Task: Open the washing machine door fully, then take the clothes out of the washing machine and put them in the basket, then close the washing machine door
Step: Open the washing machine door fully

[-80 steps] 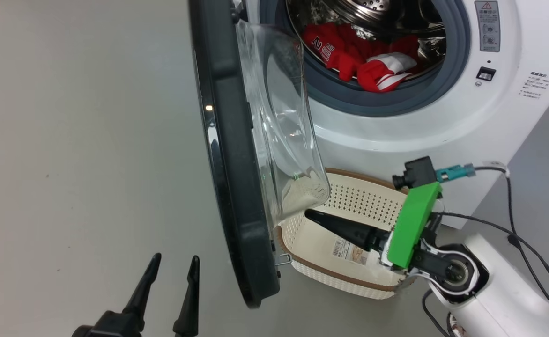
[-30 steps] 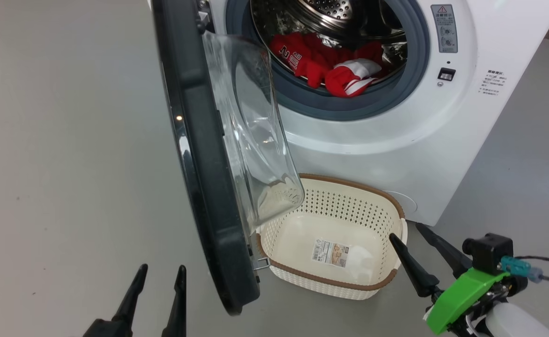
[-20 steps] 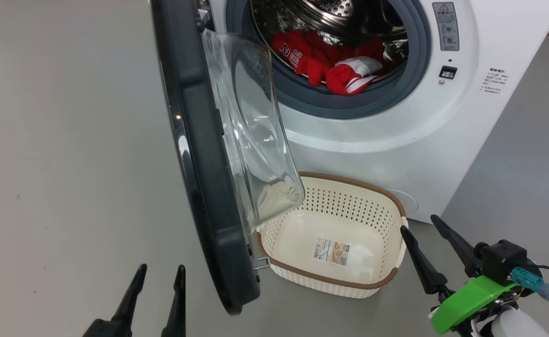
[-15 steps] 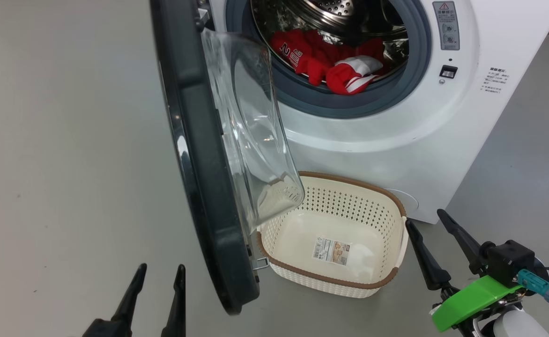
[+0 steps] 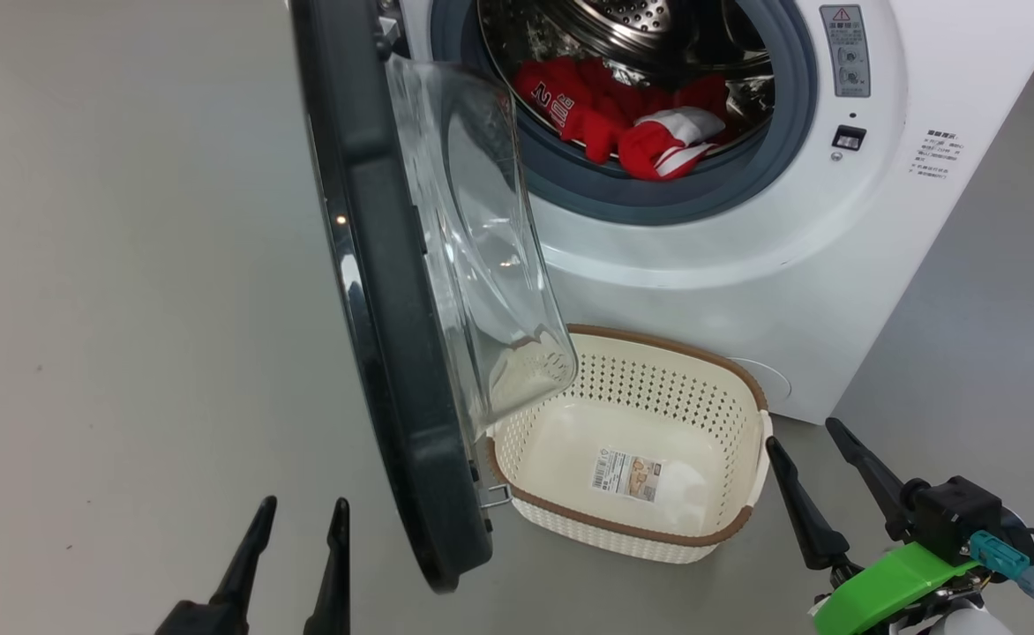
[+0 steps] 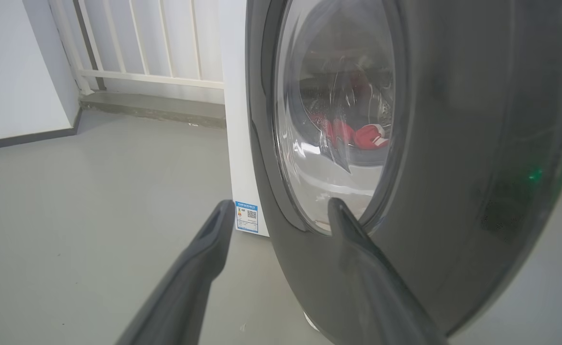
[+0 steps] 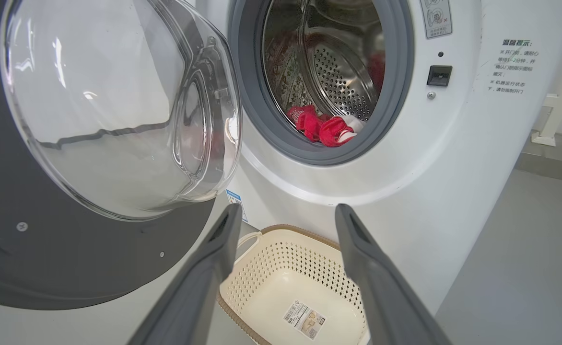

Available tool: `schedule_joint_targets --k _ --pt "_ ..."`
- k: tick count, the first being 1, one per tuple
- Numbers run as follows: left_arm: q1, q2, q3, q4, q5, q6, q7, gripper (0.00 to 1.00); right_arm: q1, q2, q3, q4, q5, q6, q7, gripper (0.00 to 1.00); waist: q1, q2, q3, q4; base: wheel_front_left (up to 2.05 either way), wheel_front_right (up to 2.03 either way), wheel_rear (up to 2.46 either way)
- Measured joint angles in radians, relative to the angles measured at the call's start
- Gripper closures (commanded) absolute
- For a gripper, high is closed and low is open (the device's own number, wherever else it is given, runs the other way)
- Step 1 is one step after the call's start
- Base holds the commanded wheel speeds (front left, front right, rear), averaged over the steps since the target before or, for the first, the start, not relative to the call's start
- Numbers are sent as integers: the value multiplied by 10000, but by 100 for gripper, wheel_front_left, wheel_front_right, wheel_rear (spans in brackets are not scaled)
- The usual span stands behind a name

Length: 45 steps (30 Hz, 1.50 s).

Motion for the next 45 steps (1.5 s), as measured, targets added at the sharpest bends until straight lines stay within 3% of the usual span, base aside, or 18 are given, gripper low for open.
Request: schedule_joint_targets --k 2,3,4,5,15,20,24,30,33,38,45 --pt "0 0 8 -2 0 0 0 0 20 12 -15 4 -2 0 0 0 0 0 -17 -4 0 0 0" --pt "0 -2 29 -15 -2 4 0 51 52 15 -21 2 -6 0 0 0 0 0 -26 -6 0 0 0" --pt "0 -4 90 -90 -73 15 2 85 91 27 -25 6 -17 0 0 0 0 0 -35 -11 0 0 0" --pt "-4 -6 188 -224 -194 59 0 100 113 38 -29 8 -17 0 0 0 0 0 -45 -17 0 0 0" --pt "-642 -6 941 -3181 -545 460 -2 100 116 119 -50 -10 -73 0 0 0 0 0 -111 -44 0 0 0" --pt "-852 -2 4 -4709 -510 531 -75 100 116 119 -48 -13 -84 0 0 0 0 0 -81 -88 0 0 0" --pt "-847 4 -1304 -4986 -132 510 -77 100 116 115 -35 -13 -84 0 0 0 0 0 -44 -133 0 0 0" --pt "-753 23 -2744 -4148 -558 439 -75 100 113 115 -17 -13 -84 0 0 0 0 0 23 -163 0 0 0" --pt "-438 65 -3407 -2817 -1613 535 -71 100 111 117 -4 -10 -84 0 -2 0 0 0 87 -177 0 0 0" --pt "-448 77 -3545 -1703 -2305 763 -71 100 111 119 -4 -10 -84 0 -2 0 0 0 138 -176 0 0 0" --pt "-715 73 -3453 -1244 -2468 819 -71 100 111 119 -23 -21 -86 0 -2 0 0 0 171 -115 0 0 0"
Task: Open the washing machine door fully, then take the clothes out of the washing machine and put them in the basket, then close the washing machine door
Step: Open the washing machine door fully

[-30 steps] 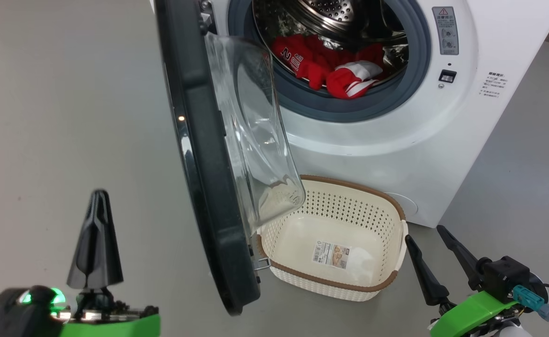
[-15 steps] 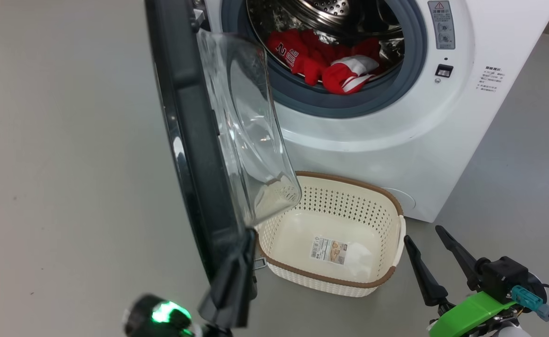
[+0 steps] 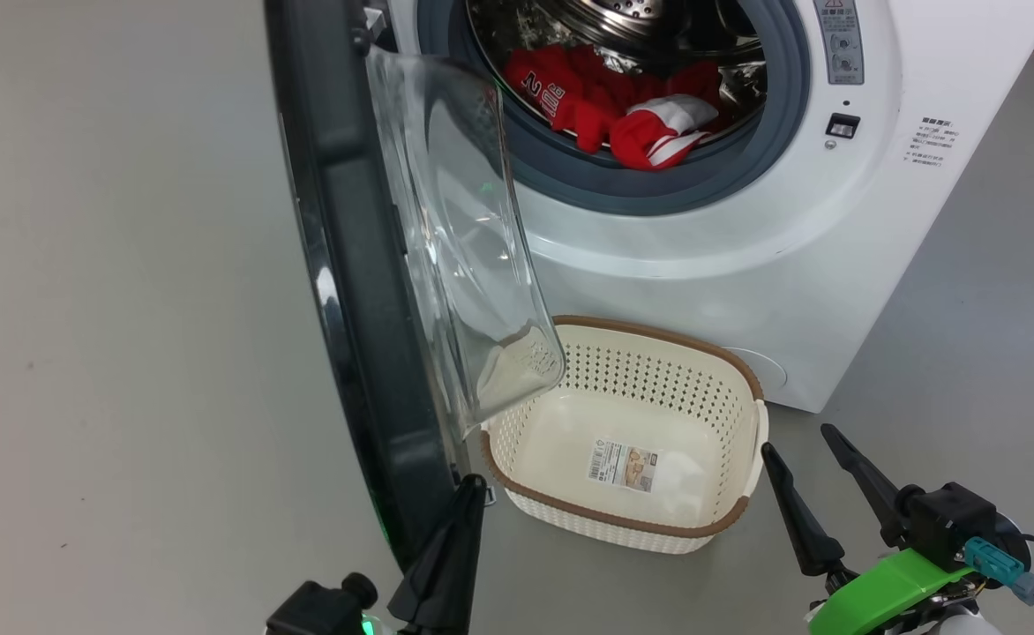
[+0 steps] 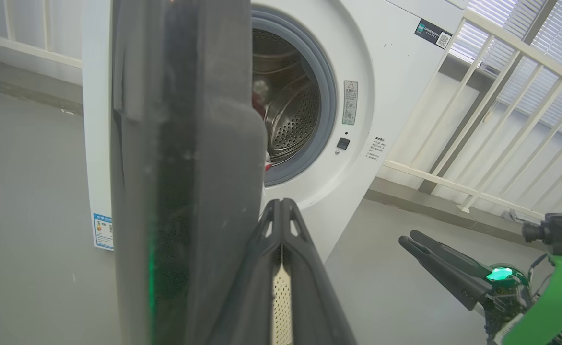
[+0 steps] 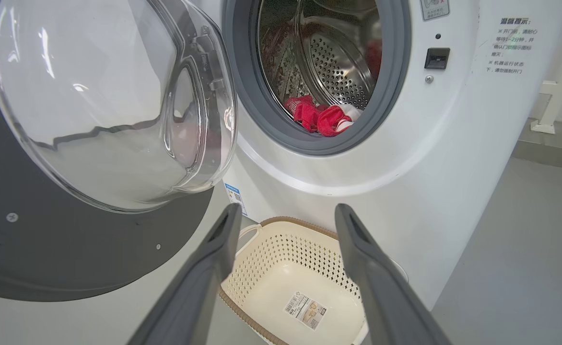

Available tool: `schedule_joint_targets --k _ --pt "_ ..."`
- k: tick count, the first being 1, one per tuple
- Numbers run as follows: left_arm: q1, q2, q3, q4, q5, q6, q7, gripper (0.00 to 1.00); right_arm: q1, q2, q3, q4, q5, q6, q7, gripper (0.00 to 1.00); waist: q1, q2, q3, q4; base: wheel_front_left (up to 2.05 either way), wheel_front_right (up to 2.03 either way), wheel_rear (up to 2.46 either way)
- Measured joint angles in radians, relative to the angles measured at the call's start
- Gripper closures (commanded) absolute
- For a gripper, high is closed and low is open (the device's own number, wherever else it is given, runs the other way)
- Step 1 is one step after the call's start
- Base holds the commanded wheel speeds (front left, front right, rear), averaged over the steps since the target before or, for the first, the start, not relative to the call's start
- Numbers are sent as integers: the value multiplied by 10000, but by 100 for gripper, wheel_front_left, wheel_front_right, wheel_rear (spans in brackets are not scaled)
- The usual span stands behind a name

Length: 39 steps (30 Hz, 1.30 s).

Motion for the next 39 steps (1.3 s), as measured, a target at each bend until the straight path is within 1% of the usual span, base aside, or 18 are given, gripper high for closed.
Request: schedule_joint_targets --k 7,11,15,22,28,32,36,39 --pt "-4 -46 272 174 -12 0 0 100 -1 -2 -12 -36 0 0 0 0 0 0 39 51 0 0 0" --pt "21 -75 665 188 31 29 0 100 -1 0 -4 -38 0 0 0 0 1 0 63 90 0 0 0" --pt "96 -77 1304 169 217 159 0 100 -2 0 0 -48 -2 0 0 0 0 0 102 142 0 0 0" --pt "324 -79 2579 125 686 144 0 100 -2 0 -10 -79 -6 0 0 0 0 0 165 263 0 0 0" --pt "297 12 3392 274 1154 -46 0 100 -3 -2 -8 -81 -77 0 0 0 0 0 227 359 0 0 0" --pt "219 23 4105 472 1183 -48 0 100 -6 -2 6 -75 -77 0 0 0 0 0 287 360 0 0 0" --pt "12 61 4761 708 1200 -140 0 100 -15 -4 50 -75 -77 0 0 0 1 0 352 338 0 0 0" --pt "-165 86 5127 938 1338 -297 0 100 -36 -12 63 -75 -75 0 0 0 0 0 393 327 0 0 0"
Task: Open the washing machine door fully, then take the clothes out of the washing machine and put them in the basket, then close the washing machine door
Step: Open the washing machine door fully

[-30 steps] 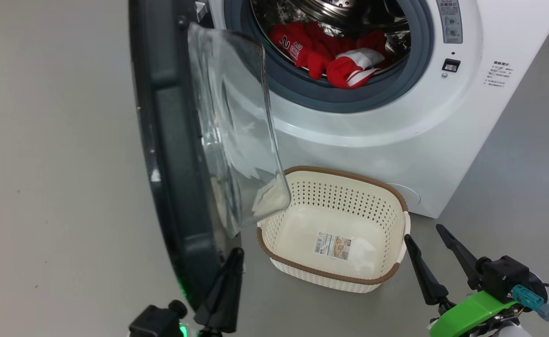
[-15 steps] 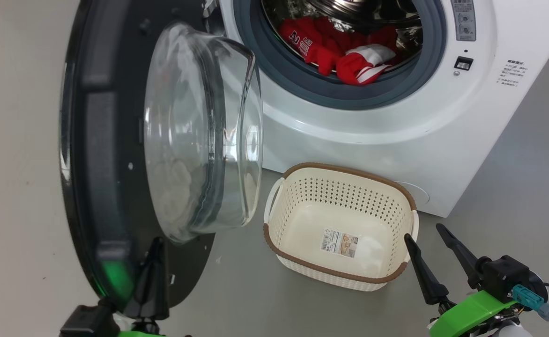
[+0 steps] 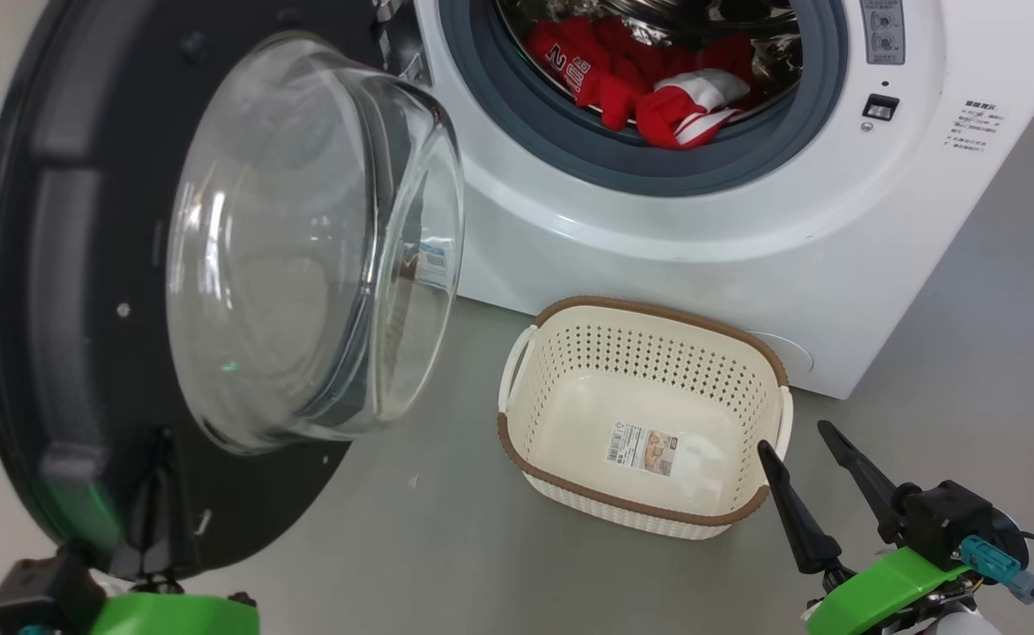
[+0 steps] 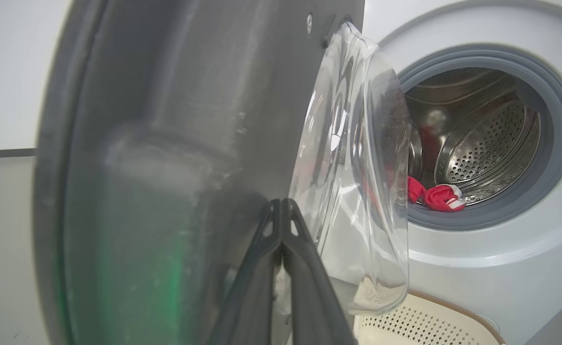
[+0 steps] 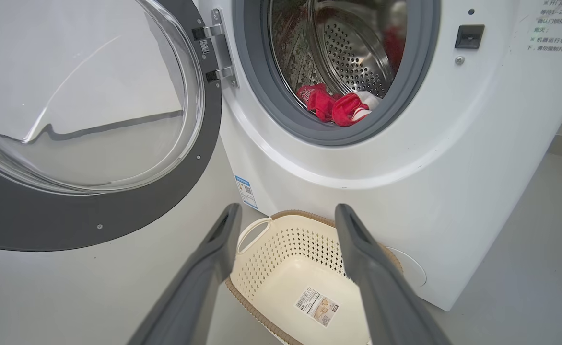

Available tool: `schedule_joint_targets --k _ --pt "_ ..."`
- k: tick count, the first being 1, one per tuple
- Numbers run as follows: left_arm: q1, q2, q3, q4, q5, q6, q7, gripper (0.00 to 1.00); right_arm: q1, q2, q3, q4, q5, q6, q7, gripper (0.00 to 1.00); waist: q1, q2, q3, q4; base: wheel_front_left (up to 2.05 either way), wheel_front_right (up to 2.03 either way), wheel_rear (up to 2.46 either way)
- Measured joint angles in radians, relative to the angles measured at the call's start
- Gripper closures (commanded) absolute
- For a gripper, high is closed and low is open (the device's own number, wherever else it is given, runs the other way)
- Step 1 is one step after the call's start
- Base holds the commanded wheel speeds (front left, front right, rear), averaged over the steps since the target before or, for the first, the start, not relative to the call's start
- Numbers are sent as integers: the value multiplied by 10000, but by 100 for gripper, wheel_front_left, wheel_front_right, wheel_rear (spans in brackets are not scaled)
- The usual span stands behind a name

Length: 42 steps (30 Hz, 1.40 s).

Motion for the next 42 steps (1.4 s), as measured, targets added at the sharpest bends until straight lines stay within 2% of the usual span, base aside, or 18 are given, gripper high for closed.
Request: schedule_joint_targets --k 18,26,36,42 --pt "-2070 481 2744 2059 370 -449 0 100 -381 -311 188 -12 0 0 0 0 0 0 626 -268 0 0 0" --pt "-3151 974 3829 3298 623 -698 0 100 -591 -385 240 -31 0 0 -23 0 1 0 996 -439 0 0 0" --pt "-4110 1411 4675 4418 1085 -803 -4 100 -855 -531 272 -105 -2 0 -25 0 1 0 1480 -584 0 0 0" --pt "-4728 1766 5133 5173 1358 -1057 -4 100 -1156 -633 303 -180 -15 0 -25 0 0 0 1825 -716 0 0 0"
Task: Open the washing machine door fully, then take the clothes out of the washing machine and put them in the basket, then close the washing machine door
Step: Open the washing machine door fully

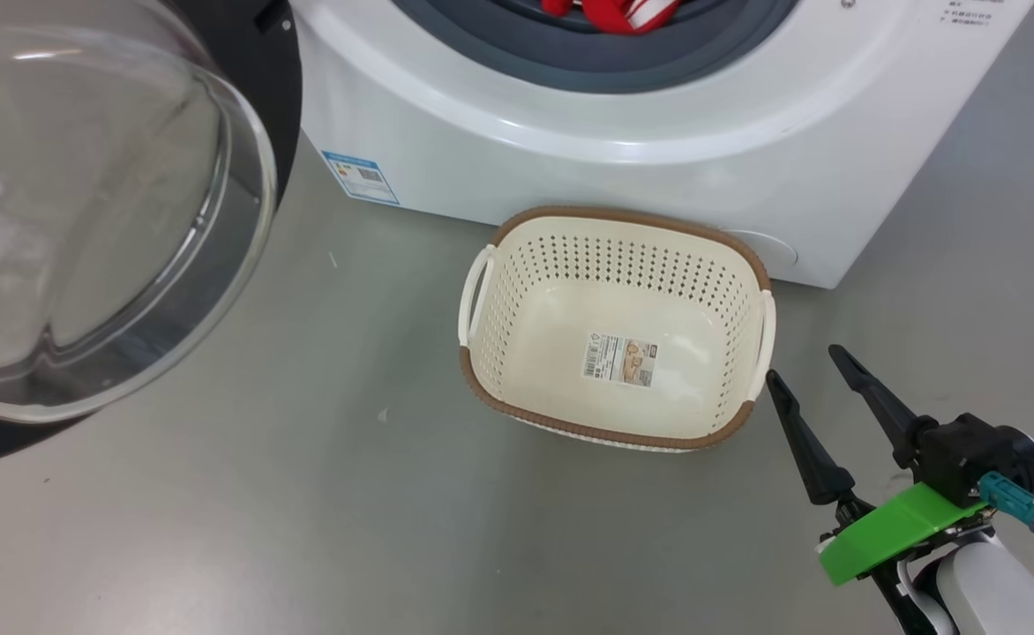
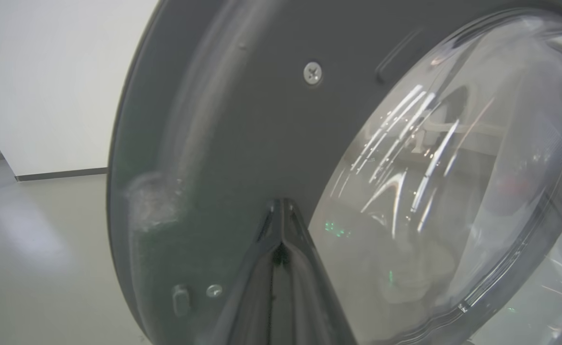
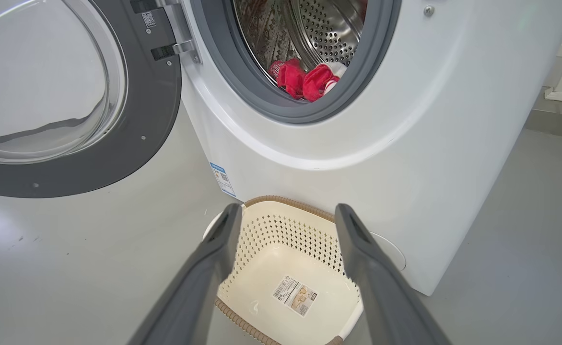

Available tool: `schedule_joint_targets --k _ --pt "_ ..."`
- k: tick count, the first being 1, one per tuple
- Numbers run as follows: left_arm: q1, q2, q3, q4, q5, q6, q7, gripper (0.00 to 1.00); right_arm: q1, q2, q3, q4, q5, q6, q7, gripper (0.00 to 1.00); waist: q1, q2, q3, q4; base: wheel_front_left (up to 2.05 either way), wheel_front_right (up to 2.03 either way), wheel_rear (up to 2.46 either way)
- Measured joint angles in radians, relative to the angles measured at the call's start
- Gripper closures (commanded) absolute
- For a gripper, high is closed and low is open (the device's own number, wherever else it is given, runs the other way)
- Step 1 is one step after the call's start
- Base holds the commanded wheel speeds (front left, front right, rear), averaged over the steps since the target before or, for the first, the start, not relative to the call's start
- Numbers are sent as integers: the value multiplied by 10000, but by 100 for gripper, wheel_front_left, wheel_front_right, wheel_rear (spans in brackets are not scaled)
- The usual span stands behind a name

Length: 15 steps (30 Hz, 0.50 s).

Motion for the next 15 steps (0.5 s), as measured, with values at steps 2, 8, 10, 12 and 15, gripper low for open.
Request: schedule_joint_targets --k 2,8,10,12,15 --pt "-164 35 88 136 79 -10 0 100 -52 -23 -2 -10 0 0 0 0 0 1 76 -28 0 0 0" --pt "-384 38 303 355 332 -188 0 100 -51 -25 -2 12 0 0 0 0 0 0 30 -84 0 0 0" --pt "-383 25 376 370 382 -219 0 100 -49 2 -4 31 0 0 0 0 0 0 -62 -88 0 0 0" --pt "-375 10 426 357 441 -272 0 100 -46 40 -4 38 0 0 0 0 0 0 -169 -93 0 0 0" --pt "-331 -134 458 291 491 -362 0 100 -38 90 -6 63 0 0 0 0 0 0 -346 -91 0 0 0"
